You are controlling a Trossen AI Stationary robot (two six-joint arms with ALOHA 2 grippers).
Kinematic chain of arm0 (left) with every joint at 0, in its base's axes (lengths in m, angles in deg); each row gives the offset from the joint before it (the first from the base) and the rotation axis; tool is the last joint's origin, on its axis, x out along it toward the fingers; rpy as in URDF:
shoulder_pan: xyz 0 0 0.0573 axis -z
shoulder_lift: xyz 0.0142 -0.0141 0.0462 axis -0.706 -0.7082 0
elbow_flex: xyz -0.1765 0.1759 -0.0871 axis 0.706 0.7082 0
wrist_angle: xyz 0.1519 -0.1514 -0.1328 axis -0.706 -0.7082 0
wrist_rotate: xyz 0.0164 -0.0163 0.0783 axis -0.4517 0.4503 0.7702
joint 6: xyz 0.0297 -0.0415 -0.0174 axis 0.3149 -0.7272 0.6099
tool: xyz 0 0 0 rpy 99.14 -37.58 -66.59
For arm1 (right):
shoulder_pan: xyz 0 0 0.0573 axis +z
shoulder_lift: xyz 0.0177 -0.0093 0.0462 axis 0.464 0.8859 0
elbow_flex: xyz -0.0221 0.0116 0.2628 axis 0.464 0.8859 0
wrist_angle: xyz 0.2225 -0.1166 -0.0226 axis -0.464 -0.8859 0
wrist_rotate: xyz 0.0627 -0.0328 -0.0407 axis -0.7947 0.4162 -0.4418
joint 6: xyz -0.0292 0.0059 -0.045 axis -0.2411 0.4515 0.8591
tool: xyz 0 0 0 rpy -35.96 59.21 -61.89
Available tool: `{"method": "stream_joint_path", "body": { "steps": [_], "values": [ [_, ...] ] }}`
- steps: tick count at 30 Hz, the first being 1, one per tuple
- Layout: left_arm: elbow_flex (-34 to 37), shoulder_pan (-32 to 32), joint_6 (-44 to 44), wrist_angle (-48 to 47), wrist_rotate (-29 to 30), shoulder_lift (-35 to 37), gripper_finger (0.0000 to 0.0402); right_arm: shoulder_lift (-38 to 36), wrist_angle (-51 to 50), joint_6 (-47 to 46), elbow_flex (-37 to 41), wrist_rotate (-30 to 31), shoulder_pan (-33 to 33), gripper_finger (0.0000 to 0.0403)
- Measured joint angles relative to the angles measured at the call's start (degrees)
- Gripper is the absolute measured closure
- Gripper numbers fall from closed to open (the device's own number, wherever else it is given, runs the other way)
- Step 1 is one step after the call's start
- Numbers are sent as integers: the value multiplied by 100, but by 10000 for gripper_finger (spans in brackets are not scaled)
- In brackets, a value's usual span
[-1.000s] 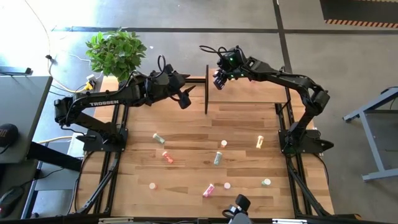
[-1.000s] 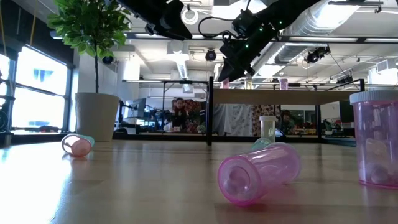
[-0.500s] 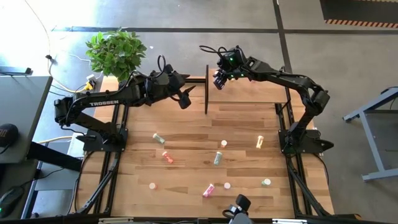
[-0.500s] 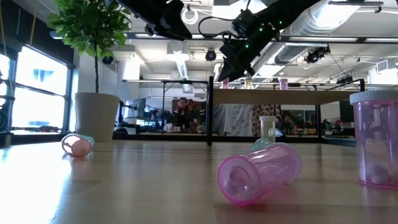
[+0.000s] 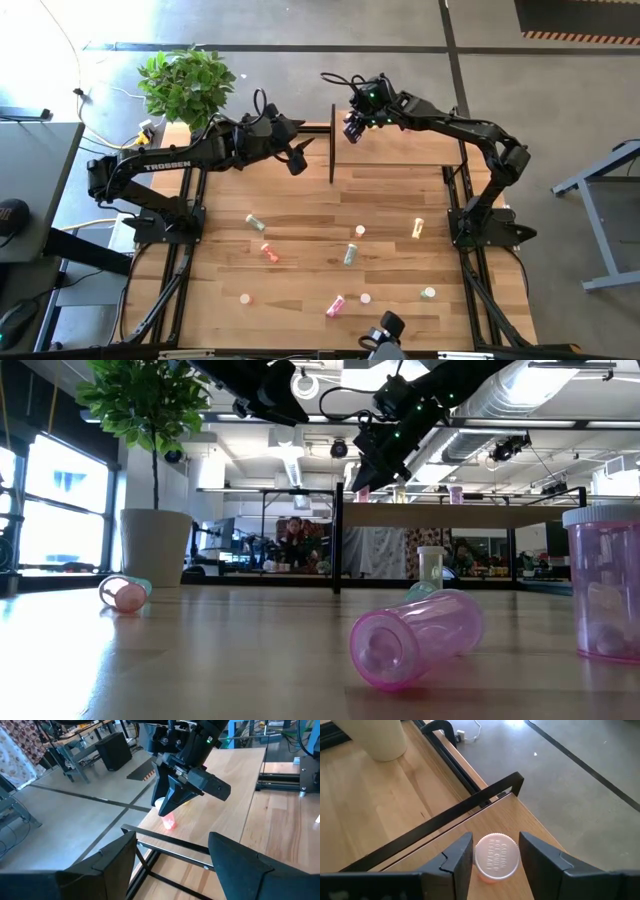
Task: Pick and place medicine bottles onto shelf by color
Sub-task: Put the top pink medicine bottle on the shelf, then put the bottom blue medicine bottle on the shelf
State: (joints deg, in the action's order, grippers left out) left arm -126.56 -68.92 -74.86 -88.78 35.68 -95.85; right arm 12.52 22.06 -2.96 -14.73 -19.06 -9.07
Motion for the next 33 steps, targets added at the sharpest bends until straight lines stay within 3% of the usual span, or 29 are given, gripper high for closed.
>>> {"method": "stream_joint_path", "body": {
  "steps": [33],
  "values": [
    [1,0,0,-2,0,0,163,-270,114,35,-1,38,8,251]
  ]
}}
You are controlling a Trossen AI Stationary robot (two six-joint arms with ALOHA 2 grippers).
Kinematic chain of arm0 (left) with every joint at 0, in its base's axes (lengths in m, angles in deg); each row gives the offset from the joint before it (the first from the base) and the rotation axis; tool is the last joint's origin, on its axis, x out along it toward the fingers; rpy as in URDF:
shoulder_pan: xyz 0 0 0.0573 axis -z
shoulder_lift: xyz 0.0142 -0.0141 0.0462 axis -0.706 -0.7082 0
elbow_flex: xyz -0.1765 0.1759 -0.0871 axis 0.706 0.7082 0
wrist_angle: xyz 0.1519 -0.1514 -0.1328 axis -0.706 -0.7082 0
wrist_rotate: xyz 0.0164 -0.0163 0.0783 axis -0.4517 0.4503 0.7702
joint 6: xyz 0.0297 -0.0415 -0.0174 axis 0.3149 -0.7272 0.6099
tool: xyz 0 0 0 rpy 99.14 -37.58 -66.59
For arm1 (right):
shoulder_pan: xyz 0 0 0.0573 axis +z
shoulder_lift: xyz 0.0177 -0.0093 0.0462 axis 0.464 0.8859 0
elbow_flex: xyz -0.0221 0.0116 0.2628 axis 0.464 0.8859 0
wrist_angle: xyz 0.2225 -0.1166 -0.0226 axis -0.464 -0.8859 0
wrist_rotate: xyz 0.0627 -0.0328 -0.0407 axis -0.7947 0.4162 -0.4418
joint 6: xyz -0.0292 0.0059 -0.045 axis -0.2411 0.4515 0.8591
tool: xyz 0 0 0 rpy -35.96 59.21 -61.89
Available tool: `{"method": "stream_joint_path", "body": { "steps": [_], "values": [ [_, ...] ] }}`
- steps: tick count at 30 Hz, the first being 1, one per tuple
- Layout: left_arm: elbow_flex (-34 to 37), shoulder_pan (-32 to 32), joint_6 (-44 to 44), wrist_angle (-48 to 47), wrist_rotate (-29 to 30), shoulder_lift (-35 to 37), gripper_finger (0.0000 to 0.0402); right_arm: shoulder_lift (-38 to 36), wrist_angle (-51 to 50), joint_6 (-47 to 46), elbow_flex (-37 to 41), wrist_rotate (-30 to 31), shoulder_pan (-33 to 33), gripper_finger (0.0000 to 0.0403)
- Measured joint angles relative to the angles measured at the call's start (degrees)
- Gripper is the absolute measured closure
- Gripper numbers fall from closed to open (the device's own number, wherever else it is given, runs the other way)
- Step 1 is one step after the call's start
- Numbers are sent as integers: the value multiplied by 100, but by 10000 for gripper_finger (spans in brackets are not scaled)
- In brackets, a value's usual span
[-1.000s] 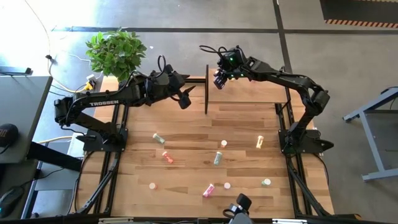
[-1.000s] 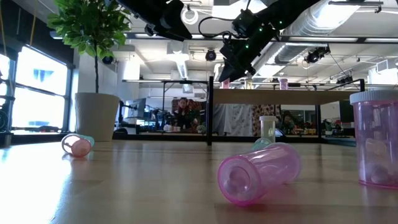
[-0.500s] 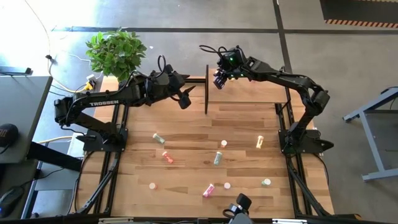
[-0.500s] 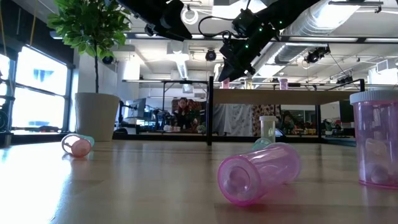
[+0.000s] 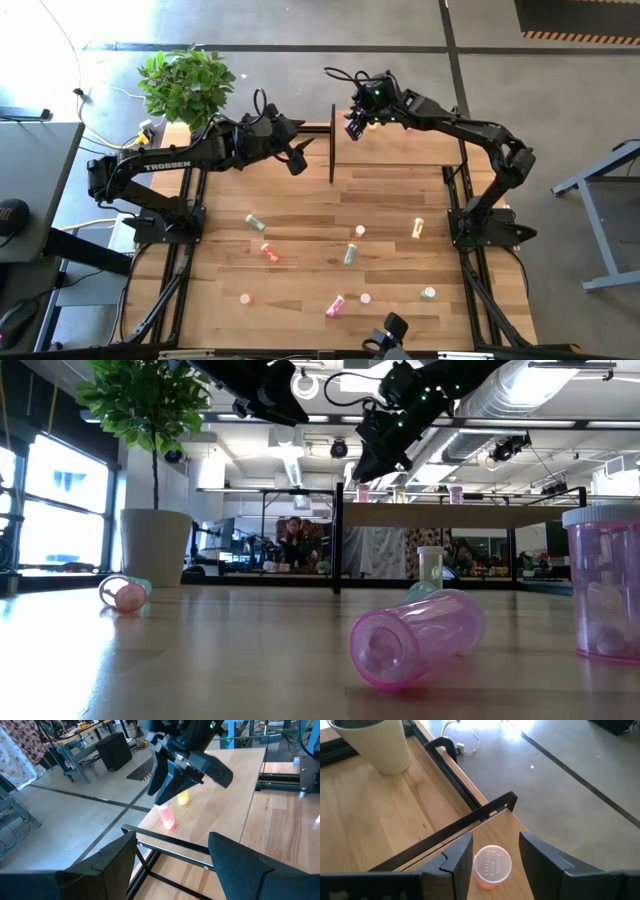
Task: Pick and place medicine bottles onto shelf by color
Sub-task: Put the bottom blue medicine bottle on the shelf
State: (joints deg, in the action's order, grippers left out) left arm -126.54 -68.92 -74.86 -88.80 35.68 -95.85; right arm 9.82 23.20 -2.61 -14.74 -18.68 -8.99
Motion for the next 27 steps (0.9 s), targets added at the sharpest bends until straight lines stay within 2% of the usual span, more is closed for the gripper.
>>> {"method": "stream_joint_path", "body": {
  "steps": [8,13,22,27],
  "values": [
    [-1,23,-264,-598,-2,33,163,-416,-160,-28,0,2,200,251],
    [-1,230,-589,-1111,-2,234,163,-686,-605,-403,-1,2,389,251],
    [-6,928,-1141,-2047,-22,759,163,-1007,-1464,-1411,-1,2,912,251],
    [-6,1396,-1664,-2684,-464,980,163,-1134,-2070,-2094,-1,-56,1373,251]
  ]
}}
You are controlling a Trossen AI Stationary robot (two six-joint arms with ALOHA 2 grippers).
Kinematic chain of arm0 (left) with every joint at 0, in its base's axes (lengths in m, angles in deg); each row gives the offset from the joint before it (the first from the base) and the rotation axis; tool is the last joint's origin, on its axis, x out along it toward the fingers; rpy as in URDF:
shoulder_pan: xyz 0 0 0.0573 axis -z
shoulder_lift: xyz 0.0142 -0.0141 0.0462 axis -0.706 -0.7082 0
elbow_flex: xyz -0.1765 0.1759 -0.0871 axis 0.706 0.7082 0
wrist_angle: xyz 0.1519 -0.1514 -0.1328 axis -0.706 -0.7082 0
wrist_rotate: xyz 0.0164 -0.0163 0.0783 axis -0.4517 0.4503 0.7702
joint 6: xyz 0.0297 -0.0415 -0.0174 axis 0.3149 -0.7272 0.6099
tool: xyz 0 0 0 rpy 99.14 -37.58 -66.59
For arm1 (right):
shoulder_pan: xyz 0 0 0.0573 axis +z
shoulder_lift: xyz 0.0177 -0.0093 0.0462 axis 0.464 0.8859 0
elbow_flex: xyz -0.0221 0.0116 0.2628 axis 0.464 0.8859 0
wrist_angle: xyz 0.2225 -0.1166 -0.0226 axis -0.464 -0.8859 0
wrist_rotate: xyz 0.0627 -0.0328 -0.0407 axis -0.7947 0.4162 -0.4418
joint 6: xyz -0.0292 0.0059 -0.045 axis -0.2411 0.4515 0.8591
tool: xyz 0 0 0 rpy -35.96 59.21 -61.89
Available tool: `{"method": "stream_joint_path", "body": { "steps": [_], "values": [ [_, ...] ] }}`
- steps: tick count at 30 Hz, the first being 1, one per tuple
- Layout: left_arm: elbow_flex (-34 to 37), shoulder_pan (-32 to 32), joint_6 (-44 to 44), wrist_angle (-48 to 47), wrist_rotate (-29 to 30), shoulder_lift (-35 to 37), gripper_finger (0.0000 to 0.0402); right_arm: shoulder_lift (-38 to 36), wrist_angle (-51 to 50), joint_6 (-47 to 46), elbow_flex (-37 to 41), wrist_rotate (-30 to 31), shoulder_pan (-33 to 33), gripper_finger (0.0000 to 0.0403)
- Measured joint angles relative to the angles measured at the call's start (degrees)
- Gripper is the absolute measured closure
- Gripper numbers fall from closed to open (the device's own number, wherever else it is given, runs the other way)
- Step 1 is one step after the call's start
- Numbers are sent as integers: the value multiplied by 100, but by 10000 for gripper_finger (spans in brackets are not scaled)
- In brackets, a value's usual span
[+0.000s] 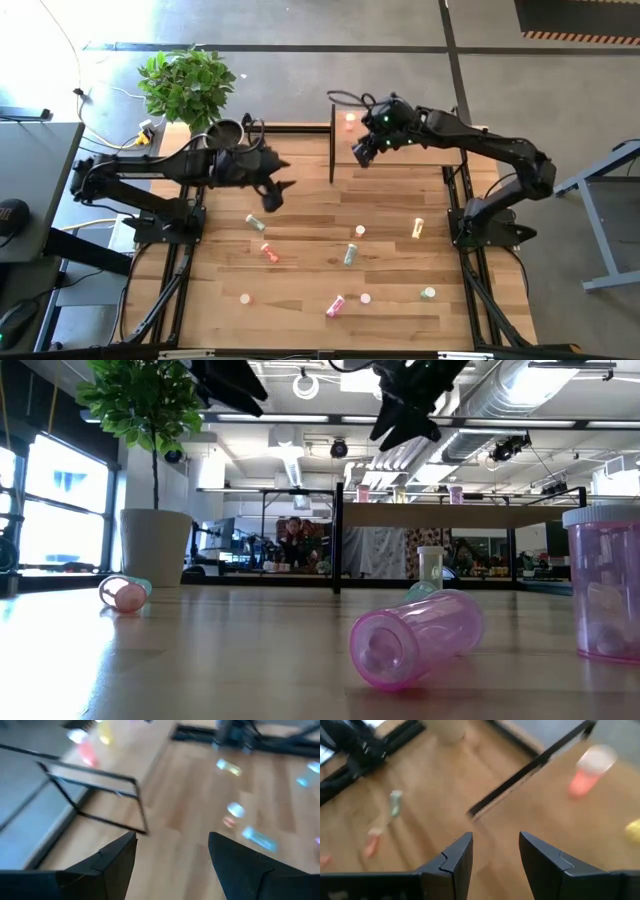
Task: Pick and place medicine bottles onto shelf by color
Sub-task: Put the bottom blue medicine bottle on the shelf
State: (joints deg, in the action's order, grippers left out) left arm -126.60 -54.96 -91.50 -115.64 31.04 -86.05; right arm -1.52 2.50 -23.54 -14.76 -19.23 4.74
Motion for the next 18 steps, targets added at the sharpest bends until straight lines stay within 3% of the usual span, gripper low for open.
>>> {"method": "stream_joint_path", "body": {
  "steps": [7,18],
  "values": [
    [2,781,-615,-739,2,34,163,-23,-574,-787,0,25,786,251],
    [6,1682,-2850,-1232,221,32,163,-23,-1131,-2147,0,80,1840,251]
  ]
}}
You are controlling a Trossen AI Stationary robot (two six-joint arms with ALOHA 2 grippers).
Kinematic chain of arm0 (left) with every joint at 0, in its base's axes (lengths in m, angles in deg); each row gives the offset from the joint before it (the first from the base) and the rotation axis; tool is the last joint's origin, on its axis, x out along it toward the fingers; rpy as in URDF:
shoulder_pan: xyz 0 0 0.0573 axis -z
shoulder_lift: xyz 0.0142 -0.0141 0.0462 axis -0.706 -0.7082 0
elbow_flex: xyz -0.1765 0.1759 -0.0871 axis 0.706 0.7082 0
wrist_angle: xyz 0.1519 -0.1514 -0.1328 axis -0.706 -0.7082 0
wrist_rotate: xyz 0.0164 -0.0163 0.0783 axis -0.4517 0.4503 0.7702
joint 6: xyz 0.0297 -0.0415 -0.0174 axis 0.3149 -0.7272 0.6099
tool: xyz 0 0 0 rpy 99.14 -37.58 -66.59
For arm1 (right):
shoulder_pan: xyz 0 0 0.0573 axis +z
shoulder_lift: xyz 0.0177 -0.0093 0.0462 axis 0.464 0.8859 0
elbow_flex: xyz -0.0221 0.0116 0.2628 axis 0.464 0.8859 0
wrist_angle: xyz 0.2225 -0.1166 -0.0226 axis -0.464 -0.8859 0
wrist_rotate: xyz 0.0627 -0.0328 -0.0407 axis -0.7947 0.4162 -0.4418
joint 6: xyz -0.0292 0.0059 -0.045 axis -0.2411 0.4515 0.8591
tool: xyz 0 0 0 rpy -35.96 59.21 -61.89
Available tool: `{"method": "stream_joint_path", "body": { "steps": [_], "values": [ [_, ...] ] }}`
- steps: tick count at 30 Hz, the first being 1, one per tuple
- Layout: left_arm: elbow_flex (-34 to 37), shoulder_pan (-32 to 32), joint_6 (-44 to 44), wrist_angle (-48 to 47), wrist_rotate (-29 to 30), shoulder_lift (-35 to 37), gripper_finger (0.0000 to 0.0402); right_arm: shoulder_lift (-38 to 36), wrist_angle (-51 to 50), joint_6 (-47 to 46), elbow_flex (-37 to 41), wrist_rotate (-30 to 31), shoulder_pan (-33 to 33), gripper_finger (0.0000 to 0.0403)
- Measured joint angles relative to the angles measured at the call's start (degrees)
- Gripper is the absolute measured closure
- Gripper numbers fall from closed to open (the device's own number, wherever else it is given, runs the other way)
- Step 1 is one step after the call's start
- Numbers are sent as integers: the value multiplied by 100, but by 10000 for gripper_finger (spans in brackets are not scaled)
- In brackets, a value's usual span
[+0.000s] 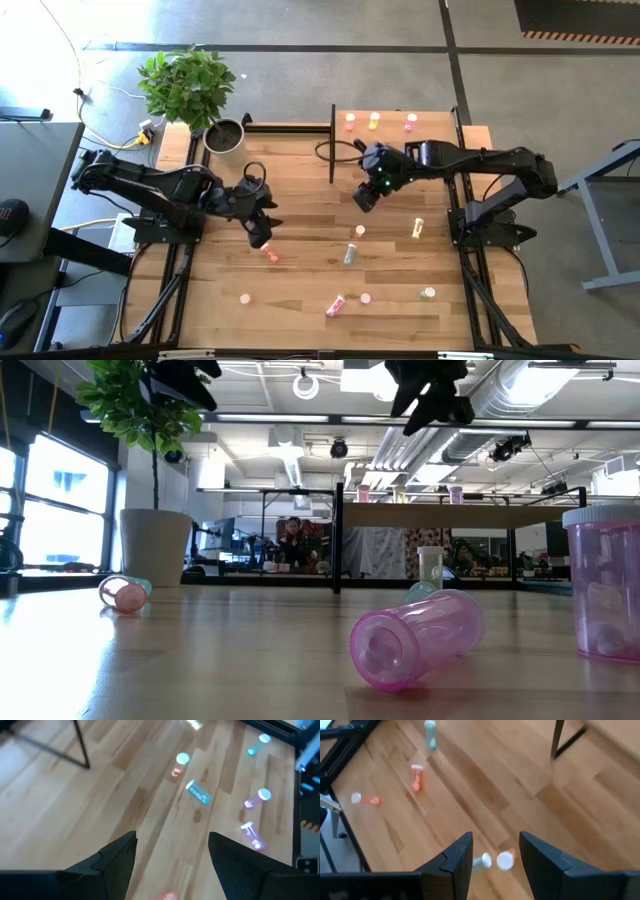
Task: Pick and place medicine bottles onto shelf by color
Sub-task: Put the bottom blue medicine bottle on the shelf
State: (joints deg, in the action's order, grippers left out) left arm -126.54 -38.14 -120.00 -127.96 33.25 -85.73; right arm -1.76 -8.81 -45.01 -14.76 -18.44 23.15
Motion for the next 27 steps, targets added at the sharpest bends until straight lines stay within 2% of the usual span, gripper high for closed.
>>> {"method": "stream_joint_path", "body": {
  "steps": [5,12,23,27],
  "values": [
    [0,258,-1338,-425,329,0,163,1,-389,-238,0,0,233,251],
    [2,465,-2889,-790,793,-41,163,1,-959,0,0,0,276,251],
    [7,448,-4564,-1401,917,-617,163,-2,-1784,786,0,-24,274,251],
    [7,446,-4963,-1348,1010,-899,163,-2,-1813,926,0,-44,263,251]
  ]
}}
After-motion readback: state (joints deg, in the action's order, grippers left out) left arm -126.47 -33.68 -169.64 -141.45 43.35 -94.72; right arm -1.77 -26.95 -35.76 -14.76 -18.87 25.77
